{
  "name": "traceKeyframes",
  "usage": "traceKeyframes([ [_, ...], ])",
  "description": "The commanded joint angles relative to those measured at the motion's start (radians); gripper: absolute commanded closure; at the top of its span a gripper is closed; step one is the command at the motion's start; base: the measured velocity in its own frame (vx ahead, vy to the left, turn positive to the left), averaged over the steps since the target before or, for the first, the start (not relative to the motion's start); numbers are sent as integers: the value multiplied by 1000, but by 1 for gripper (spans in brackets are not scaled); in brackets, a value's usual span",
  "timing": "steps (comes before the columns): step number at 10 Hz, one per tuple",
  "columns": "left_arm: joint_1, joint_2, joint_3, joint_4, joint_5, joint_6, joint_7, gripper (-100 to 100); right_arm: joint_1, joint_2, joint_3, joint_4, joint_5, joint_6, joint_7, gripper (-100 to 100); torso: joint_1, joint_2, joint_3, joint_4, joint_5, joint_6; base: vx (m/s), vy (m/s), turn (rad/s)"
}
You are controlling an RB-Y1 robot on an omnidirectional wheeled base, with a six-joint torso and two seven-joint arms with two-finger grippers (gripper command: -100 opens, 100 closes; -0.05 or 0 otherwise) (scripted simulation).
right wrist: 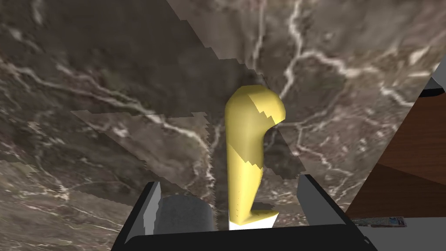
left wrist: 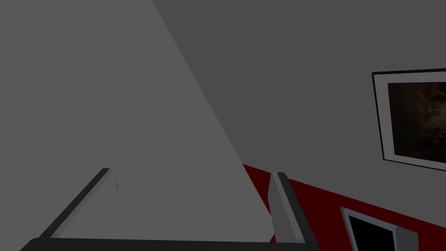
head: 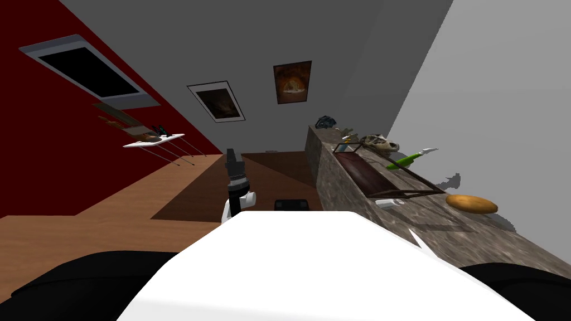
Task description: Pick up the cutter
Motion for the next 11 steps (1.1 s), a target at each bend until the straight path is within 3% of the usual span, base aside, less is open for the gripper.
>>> traceKeyframes([
  [1,0,0,0,0,0,0,0,0,0,0,0,0,0,0,0,100,0,0,0,0,0,0,0,0,0],
  [5,0,0,0,0,0,0,0,0,0,1,1,-1,1,-2,1,100,-4,1,1,0,-1,0,0,2,-1],
  [6,0,0,0,0,0,0,0,0,0,1,1,-1,1,-3,1,0,-4,1,1,0,-1,0,0,0,0],
  [7,0,0,0,0,0,0,0,0,12,-34,-12,-51,12,34,-36,100,-4,1,1,0,-1,0,-34,-2,-151],
  [8,0,0,0,0,0,0,0,0,33,-68,-28,-74,22,63,-66,100,-5,3,2,1,-1,1,-73,-17,-205],
  [9,0,0,0,0,0,0,0,0,33,-70,-28,-98,22,76,-74,100,-5,6,3,1,0,2,-56,-21,-87],
  [10,0,0,0,0,0,0,0,0,55,-106,-44,-149,33,119,-111,100,-5,6,3,1,-1,1,-49,-6,-135],
  [11,0,0,0,0,0,0,0,0,55,-106,-44,-179,33,119,-111,100,-5,5,3,1,0,1,-36,-7,-57],
])
